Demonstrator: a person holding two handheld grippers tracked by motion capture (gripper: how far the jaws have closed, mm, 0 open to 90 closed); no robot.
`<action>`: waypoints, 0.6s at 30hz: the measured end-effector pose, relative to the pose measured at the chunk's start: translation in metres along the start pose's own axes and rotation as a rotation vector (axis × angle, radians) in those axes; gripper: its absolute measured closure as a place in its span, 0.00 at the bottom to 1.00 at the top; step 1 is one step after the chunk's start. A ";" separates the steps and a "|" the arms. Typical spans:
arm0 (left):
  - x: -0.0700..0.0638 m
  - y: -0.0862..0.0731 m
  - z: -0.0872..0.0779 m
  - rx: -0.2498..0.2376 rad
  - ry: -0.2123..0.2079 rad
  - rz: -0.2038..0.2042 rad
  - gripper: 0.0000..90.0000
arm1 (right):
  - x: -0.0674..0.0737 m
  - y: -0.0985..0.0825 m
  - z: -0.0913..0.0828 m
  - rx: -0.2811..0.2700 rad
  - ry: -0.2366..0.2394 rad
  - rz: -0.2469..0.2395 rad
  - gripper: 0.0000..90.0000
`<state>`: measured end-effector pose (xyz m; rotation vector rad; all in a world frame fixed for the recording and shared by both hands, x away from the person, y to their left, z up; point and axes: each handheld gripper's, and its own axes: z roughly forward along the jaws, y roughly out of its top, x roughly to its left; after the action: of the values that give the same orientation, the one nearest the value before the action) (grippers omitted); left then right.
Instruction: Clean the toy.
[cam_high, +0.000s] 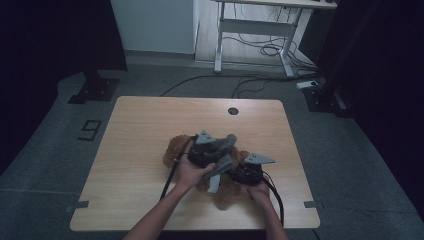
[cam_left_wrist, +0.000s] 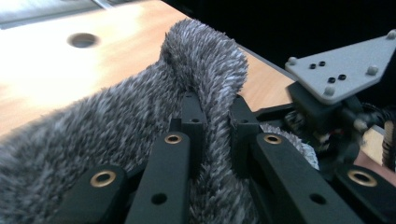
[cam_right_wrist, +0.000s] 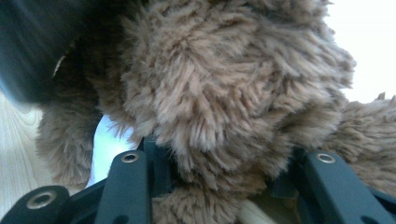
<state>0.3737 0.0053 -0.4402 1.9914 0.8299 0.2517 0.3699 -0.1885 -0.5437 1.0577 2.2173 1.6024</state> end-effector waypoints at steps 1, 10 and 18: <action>-0.003 0.000 0.006 0.010 0.011 0.008 0.89 | 0.000 0.000 0.000 0.001 -0.001 -0.001 0.59; 0.014 -0.016 -0.001 -0.024 0.100 -0.002 0.89 | 0.002 0.001 0.000 0.019 -0.026 0.007 0.59; 0.068 -0.021 -0.040 -0.007 0.243 -0.056 0.89 | 0.000 0.001 0.000 0.018 -0.019 0.009 0.59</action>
<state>0.3958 0.0836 -0.4453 1.9523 1.0351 0.4703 0.3696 -0.1885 -0.5428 1.0848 2.2215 1.5721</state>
